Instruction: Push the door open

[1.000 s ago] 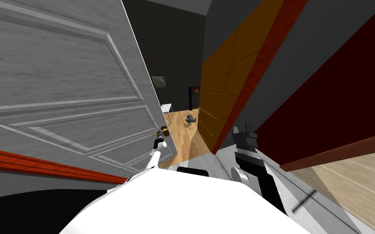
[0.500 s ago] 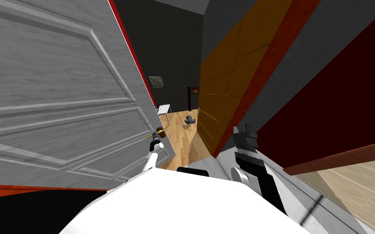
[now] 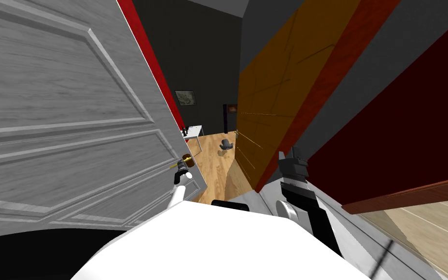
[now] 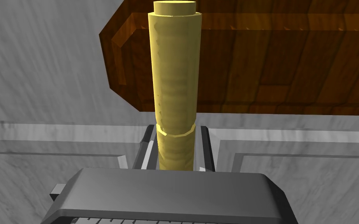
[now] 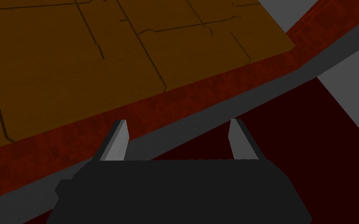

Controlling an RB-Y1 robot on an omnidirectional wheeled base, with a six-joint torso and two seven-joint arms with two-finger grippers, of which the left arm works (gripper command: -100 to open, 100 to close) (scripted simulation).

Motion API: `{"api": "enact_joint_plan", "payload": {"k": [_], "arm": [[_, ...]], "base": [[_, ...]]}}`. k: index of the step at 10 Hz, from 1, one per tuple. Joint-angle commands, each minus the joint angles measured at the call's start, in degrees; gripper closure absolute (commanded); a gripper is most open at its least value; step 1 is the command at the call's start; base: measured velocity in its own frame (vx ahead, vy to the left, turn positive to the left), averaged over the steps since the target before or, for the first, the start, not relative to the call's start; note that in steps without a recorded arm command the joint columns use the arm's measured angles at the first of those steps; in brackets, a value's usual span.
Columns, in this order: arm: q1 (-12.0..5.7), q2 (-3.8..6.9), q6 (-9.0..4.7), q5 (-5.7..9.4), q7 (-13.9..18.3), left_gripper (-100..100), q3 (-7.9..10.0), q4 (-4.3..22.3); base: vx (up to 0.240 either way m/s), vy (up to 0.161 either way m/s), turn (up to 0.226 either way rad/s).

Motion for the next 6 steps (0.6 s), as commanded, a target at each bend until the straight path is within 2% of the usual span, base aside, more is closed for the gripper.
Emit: {"api": "enact_joint_plan", "payload": {"k": [1,2,3,4,6], "arm": [[0.26,1.13,-0.57,1.59,-1.2,100,1.92,-0.05],[0.62,1.21,-0.54,2.38,-1.88,100,2.7,-0.39],[0.62,1.21,-0.54,2.38,-1.88,100,2.7,-0.39],[1.26,1.35,-0.48,3.79,-3.11,100,4.09,-0.99],[1.95,1.5,-0.41,5.3,-4.42,100,5.59,-1.63]], "base": [[0.185,0.018,-0.033],[0.177,0.007,-0.032],[0.122,0.008,0.01],[0.178,0.01,-0.041],[0.201,0.012,-0.026]]}}
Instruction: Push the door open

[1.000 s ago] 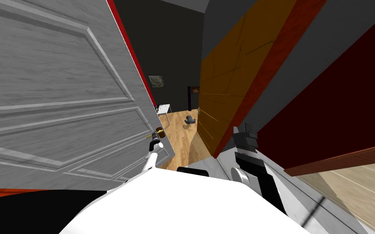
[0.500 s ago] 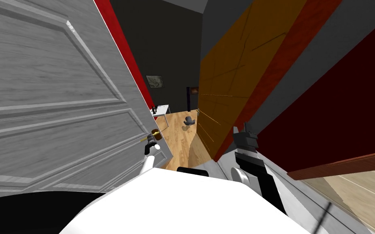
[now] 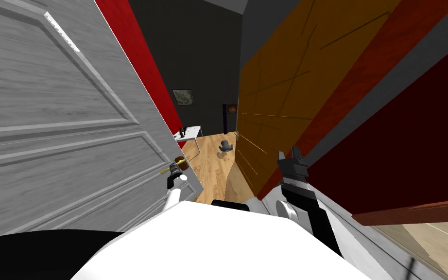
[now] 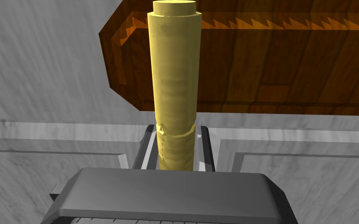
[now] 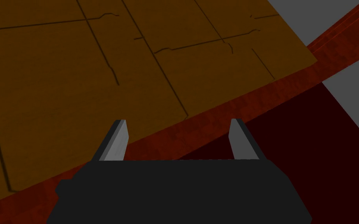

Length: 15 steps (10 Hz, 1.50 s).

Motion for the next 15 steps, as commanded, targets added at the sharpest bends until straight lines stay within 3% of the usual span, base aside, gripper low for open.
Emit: {"api": "enact_joint_plan", "payload": {"k": [1,7,9,15], "arm": [[0.0,0.0,0.0,0.0,0.0,100,0.0,0.0],[3.22,0.62,-0.52,4.96,-2.68,100,4.89,-1.25],[3.87,0.71,-0.6,5.94,-3.2,100,5.84,-1.5],[7.96,1.29,-1.07,12.07,-6.45,100,11.78,-3.01]], "base": [[0.074,0.013,0.021],[0.162,0.073,-0.03],[0.146,0.072,-0.017],[0.176,0.1,-0.038]]}}
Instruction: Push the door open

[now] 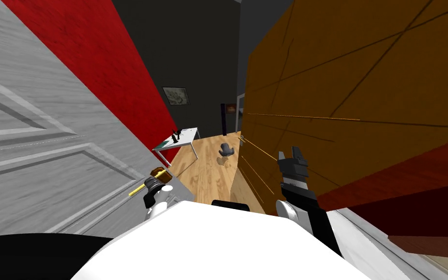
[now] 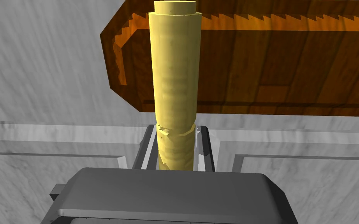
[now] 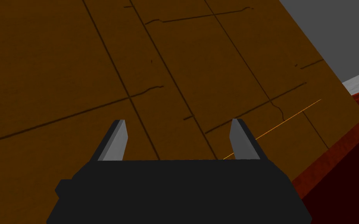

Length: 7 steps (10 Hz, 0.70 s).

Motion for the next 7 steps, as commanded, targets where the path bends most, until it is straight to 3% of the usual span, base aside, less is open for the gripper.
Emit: {"api": "enact_joint_plan", "payload": {"k": [1,2,3,5,7], "arm": [[1.6,1.19,-0.78,1.93,-0.28,100,1.64,1.06],[1.6,1.19,-0.78,1.93,-0.28,100,1.64,1.06],[2.73,1.35,-0.91,3.62,-1.18,100,3.28,0.64],[3.46,1.45,-1.0,4.72,-1.76,100,4.35,0.37],[4.83,1.64,-1.15,6.77,-2.85,100,6.34,-0.14]], "base": [[0.217,0.141,-0.039],[0.124,0.089,-0.006],[0.143,0.091,-0.052],[0.13,0.082,-0.029],[0.142,0.096,-0.031]]}}
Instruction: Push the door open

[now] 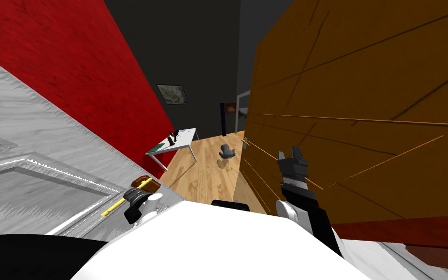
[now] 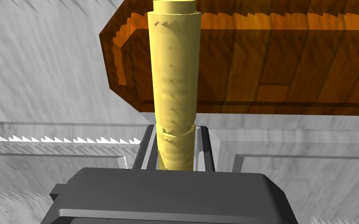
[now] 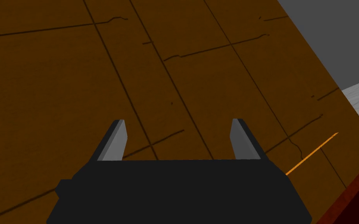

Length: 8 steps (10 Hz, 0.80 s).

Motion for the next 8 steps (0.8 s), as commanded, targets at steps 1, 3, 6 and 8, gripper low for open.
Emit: {"api": "enact_joint_plan", "payload": {"k": [1,3,6,8], "arm": [[1.76,0.75,-0.6,1.64,-0.29,100,1.66,0.33],[2.87,0.91,-0.73,3.32,-1.18,100,3.29,-0.09],[4.28,1.11,-0.89,5.42,-2.3,100,5.33,-0.61],[3.95,0.33,-0.7,5.86,-3.51,100,6.66,-1.39]], "base": [[0.195,0.088,-0.034],[0.161,0.107,-0.008],[0.18,0.098,-0.009],[0.074,0.073,0.03]]}}
